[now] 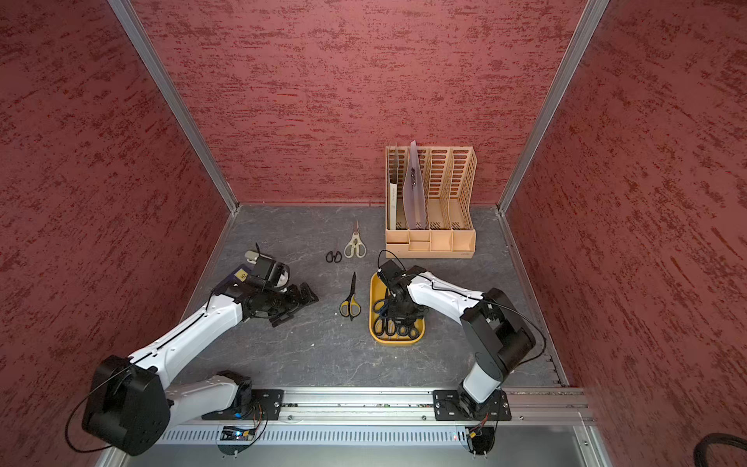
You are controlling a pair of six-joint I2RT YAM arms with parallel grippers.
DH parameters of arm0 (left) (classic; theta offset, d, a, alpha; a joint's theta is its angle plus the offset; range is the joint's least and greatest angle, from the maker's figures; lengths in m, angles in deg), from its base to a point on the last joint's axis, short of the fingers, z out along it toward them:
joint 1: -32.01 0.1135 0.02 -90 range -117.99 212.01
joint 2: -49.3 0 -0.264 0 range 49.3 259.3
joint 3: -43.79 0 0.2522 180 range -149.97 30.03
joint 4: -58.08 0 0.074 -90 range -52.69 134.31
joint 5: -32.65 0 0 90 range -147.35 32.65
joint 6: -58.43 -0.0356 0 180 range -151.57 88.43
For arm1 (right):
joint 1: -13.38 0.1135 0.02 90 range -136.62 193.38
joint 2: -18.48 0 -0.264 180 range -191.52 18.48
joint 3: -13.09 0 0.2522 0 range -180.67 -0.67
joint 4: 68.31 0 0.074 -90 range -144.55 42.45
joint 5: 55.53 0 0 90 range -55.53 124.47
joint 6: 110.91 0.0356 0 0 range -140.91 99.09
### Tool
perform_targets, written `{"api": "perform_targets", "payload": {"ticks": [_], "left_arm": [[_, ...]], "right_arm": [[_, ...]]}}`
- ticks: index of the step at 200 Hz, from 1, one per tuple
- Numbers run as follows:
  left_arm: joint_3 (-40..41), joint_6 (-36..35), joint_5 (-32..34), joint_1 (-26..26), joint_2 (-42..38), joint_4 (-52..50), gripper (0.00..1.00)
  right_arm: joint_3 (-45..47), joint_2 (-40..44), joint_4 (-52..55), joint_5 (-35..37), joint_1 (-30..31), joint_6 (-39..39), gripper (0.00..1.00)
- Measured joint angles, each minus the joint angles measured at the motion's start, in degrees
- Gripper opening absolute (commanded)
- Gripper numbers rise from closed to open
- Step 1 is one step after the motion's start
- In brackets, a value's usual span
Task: Take the scissors out of the storage box
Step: Pick up the scissors from the storage box.
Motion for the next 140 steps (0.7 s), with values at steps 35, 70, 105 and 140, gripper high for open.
{"api": "perform_targets", "payload": {"ticks": [35, 70, 105, 140], "left_arm": [[0.3, -0.3, 0.0, 0.8, -0.9, -1.1, 1.0], [0.3, -0.8, -0.1, 2.0, -1.1, -1.7, 1.0], [0.4, -0.9, -0.8, 3.6, -1.2, -1.6, 1.0], [0.6, -1.4, -2.0, 5.1, 0.3, -0.6, 1.0]], "right_arm": [[0.1, 0.0, -0.4, 0.0, 0.0, 0.3, 0.12], [0.1, 0.4, -0.3, 0.0, 0.0, 0.7, 0.1], [-0.2, 3.1, 1.2, 0.1, 0.0, 1.4, 0.1], [-0.5, 6.7, 3.1, 0.1, 0.0, 2.3, 0.06]]}}
